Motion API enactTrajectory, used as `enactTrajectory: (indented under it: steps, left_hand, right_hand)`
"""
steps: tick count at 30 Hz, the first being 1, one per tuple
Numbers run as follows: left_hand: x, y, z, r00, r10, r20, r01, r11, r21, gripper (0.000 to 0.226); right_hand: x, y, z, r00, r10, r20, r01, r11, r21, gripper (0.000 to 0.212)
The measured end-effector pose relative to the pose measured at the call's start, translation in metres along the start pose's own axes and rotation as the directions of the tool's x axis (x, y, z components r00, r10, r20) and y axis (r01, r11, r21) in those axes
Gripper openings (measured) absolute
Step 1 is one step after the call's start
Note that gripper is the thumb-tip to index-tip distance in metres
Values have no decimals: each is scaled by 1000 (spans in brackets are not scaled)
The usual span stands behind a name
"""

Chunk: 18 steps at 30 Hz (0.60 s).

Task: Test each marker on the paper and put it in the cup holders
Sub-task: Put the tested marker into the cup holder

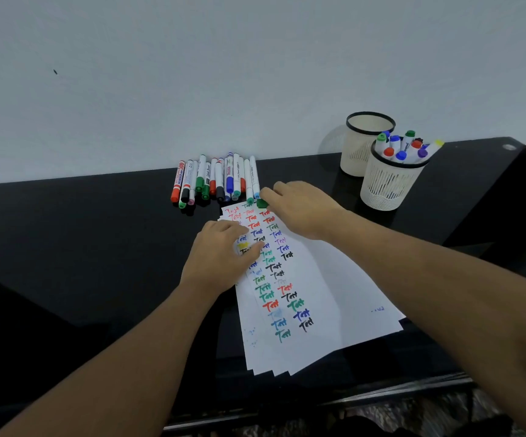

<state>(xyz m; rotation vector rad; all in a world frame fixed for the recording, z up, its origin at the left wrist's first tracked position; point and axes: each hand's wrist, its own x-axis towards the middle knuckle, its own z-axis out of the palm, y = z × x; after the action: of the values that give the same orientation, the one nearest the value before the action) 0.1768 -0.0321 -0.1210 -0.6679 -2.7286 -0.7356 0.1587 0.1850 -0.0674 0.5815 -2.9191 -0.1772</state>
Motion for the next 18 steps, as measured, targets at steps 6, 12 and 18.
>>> enactTrajectory:
  steps: [6, 12, 18]
  left_hand:
    - [-2, 7, -6, 1000, -5, 2, 5, 999, -44, 63]
    - [-5, 7, -7, 995, 98, -19, -98, 995, -28, 56]
    - [-5, 1, -3, 974, 204, -100, -206, 978, -13, 38]
  right_hand:
    - [-21, -5, -1, 994, 108, 15, -109, 987, 122, 41]
    - [-36, -15, -10, 994, 76, 80, -80, 996, 46, 39]
    - [-36, -22, -14, 996, 64, 69, -72, 988, 133, 43]
